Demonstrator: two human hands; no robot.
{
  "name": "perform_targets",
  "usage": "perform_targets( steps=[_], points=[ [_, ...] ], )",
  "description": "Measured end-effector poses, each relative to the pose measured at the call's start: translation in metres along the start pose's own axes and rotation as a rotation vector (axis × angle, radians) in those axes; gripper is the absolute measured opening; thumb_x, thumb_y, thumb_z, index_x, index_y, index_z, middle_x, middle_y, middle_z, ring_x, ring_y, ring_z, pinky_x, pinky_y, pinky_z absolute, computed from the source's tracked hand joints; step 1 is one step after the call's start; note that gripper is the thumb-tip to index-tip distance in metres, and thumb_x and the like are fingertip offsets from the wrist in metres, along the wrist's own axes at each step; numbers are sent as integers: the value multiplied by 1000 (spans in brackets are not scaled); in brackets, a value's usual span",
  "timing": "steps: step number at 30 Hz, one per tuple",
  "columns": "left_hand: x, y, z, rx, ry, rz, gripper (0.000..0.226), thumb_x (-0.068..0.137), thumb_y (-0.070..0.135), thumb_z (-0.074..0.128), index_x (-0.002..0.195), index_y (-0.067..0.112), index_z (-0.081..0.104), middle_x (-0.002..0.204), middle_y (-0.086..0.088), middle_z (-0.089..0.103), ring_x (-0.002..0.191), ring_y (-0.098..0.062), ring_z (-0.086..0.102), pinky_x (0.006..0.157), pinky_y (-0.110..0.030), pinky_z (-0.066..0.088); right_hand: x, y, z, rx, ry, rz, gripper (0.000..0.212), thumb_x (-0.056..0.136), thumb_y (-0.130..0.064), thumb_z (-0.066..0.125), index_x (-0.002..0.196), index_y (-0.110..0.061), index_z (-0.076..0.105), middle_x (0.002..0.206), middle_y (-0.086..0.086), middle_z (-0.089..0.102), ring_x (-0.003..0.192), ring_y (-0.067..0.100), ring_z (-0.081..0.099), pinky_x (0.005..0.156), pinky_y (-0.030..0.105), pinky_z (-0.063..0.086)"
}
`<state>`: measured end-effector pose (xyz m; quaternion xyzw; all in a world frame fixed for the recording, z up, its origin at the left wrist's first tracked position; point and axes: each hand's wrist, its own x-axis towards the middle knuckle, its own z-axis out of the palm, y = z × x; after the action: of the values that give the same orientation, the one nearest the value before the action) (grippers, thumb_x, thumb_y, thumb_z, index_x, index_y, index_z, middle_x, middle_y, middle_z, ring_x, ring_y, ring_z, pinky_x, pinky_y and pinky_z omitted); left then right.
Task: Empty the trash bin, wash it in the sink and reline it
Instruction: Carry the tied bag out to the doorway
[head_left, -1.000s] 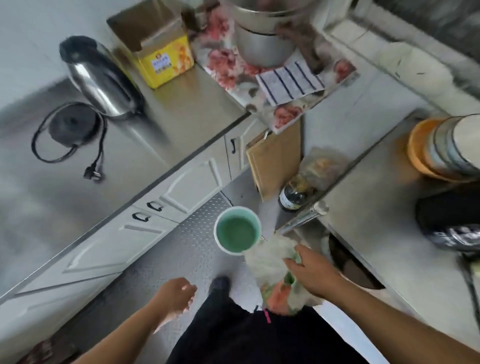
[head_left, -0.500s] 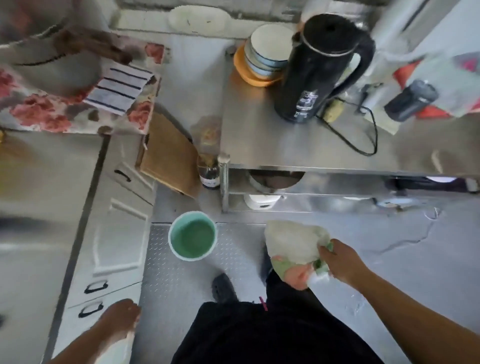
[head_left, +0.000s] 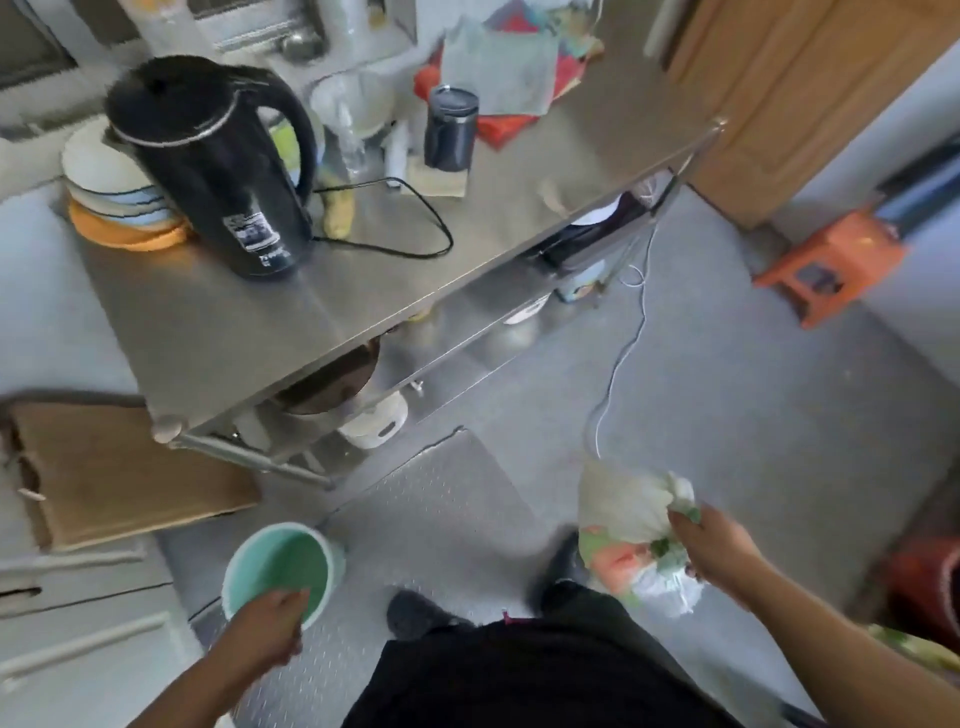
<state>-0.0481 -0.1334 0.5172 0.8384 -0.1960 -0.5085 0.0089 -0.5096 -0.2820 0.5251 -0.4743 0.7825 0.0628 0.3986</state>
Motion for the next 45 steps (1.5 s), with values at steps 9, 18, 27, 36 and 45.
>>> perform_targets(
  steps=[9,18,27,36,45],
  points=[
    [-8,177,101,238,-45,168,37,101,18,49,65,10,50,52,-6,52,46,-20,49,50,-21,37,39,162,-71,129,1,196,36,100,-42,44,84,-15,60,57,3,66,43,17,61,50,25,45],
    [-59,367,211,508,-234,465,30,101,34,45,78,16,50,69,1,59,59,-9,55,58,-23,43,92,238,-137,137,13,314,38,97,-46,46,81,-13,57,49,1,63,40,16,63,48,27,45],
    [-13,446,219,632,-352,379,23,95,25,47,75,16,48,70,-3,54,61,-15,51,58,-26,44,164,209,-178,209,-55,364,37,98,-39,47,80,-10,61,44,6,64,37,18,59,47,25,48],
    [103,567,133,743,-298,260,27,94,16,51,69,14,42,60,-7,48,47,-16,43,46,-20,32,249,93,-232,228,-113,432,32,102,-34,46,90,-8,59,77,15,70,55,24,60,53,28,47],
    [125,731,161,810,-354,413,25,100,24,48,79,10,52,68,-4,58,56,-16,53,54,-23,42,319,50,-294,177,61,477,34,99,-43,46,77,-17,50,71,4,60,62,20,58,50,30,37]
  ],
)
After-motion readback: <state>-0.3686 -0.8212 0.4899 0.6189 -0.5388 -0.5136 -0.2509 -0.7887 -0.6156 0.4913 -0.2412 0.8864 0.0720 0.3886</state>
